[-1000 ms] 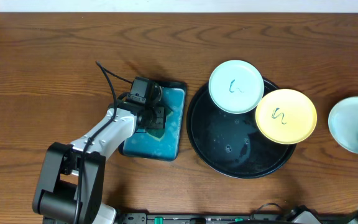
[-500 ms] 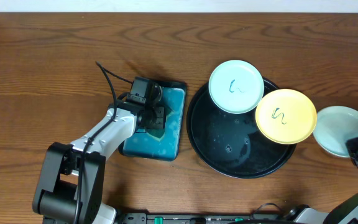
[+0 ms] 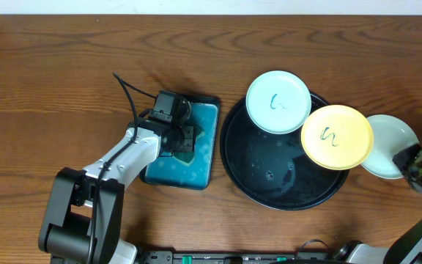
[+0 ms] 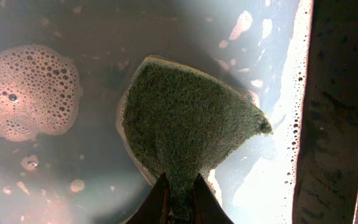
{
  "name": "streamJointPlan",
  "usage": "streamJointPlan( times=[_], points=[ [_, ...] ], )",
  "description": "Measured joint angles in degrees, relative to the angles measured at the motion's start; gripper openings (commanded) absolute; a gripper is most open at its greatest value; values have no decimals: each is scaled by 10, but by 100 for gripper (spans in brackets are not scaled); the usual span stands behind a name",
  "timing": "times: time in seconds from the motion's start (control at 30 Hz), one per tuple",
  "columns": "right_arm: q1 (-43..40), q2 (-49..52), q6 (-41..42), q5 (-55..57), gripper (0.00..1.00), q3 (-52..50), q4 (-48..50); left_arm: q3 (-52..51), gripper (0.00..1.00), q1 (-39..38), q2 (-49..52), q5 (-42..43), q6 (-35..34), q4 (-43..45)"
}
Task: Clean dirty plates on tray and stack at the side
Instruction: 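Set the white plate down and release it with the right gripper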
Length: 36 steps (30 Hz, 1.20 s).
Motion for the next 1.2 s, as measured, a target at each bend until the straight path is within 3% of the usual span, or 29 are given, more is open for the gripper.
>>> streamJointPlan(
  times=[0.23,0.37,0.73,0.97,1.2],
  points=[
    [17,-3,-123,-218,37,5,56,0,7,0,0,0,0,0],
    [34,-3,-162,-257,37,5,54,0,7,0,0,0,0,0],
    [73,27,-192,-229,29,5,33,0,7,0,0,0,0,0],
    [75,57,-195,-218,4,5,29,0,7,0,0,0,0,0],
    [75,59,-191,-217,1,5,29,0,7,0,0,0,0,0]
  ],
)
